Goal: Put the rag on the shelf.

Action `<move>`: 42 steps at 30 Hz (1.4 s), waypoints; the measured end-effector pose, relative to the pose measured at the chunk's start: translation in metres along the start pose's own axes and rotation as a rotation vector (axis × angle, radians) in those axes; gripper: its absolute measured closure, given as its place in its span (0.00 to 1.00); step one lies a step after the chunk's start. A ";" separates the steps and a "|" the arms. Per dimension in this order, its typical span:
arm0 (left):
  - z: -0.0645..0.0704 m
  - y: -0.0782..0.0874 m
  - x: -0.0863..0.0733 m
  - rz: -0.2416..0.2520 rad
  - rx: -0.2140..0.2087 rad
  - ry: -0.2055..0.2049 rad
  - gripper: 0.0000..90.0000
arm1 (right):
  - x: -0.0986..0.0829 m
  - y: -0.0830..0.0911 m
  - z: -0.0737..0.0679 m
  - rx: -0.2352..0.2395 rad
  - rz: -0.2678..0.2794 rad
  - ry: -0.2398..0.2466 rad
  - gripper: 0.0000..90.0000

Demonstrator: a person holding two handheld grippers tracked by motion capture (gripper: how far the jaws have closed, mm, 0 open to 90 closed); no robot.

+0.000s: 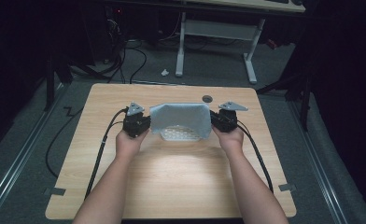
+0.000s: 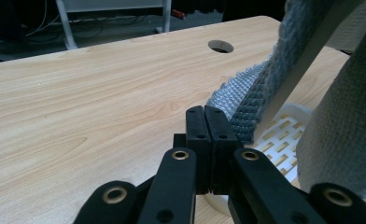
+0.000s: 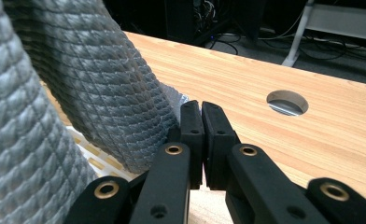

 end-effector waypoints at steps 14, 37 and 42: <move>-0.004 0.006 0.001 -0.002 0.026 -0.003 0.90 | 0.000 0.002 0.003 -0.005 -0.014 0.004 0.94; -0.021 0.032 0.012 0.035 0.089 0.008 0.76 | 0.017 0.030 0.024 -0.085 0.022 0.033 0.82; -0.016 0.023 0.015 0.030 0.076 0.003 0.77 | 0.018 0.028 0.020 -0.075 0.026 0.031 0.82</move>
Point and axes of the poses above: each handheld gripper's, and its own axes: y roughly backward along the jaws, x roughly out of its top, z roughly to its right, the point moved 7 cm from there along -y, roughly forward along the jaws, and after that the axes turned 2 degrees about z, right-handed, at the moved point
